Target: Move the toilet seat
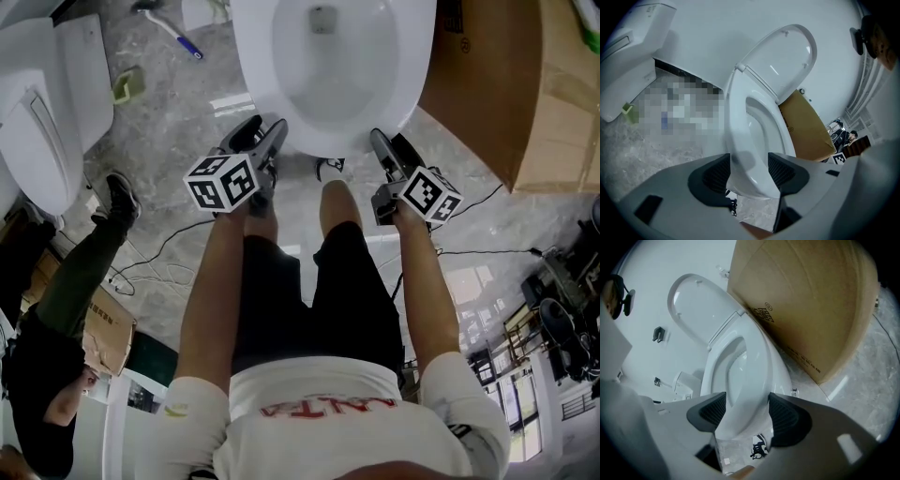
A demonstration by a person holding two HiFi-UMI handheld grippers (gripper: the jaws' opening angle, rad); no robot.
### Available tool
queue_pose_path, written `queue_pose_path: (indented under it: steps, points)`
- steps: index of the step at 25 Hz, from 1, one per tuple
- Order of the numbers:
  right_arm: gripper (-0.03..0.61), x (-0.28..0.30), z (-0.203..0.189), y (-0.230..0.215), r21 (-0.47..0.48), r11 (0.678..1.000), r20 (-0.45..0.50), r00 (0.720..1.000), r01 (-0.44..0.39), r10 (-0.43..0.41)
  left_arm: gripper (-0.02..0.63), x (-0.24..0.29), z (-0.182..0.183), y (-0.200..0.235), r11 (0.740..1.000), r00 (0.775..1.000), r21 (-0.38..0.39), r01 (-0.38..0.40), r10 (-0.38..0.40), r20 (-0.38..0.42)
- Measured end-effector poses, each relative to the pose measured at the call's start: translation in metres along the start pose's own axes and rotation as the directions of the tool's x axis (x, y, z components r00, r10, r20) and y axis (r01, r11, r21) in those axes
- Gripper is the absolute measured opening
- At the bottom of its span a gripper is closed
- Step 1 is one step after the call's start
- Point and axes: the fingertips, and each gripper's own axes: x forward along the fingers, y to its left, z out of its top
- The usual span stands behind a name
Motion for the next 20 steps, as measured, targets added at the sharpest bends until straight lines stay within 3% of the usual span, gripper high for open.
queue_pose_path:
  steps: [5, 10, 16, 20]
  points:
    - [0.276, -0.010, 0.005, 0.008, 0.029, 1.000, 0.022, 1.000, -0.010, 0.009, 0.242, -0.002, -0.006, -0.007, 0.995, 0.999, -0.092, 0.045, -0.046, -0.018]
    - [0.276, -0.025, 0.010, 0.019, 0.047, 0.998, 0.028, 0.999, -0.043, 0.041, 0.242, -0.003, -0.018, -0.021, 0.996, 0.994, -0.063, 0.059, -0.064, -0.087]
    - [0.269, -0.037, 0.017, 0.031, 0.042, 0.997, 0.025, 0.998, -0.067, 0.066, 0.241, -0.012, -0.006, -0.033, 0.993, 0.998, -0.105, 0.053, -0.055, -0.021]
    - [0.215, -0.047, 0.025, 0.036, 0.004, 0.997, 0.033, 0.997, -0.075, 0.075, 0.239, -0.026, 0.006, -0.047, 0.992, 0.998, -0.110, 0.059, -0.058, 0.015]
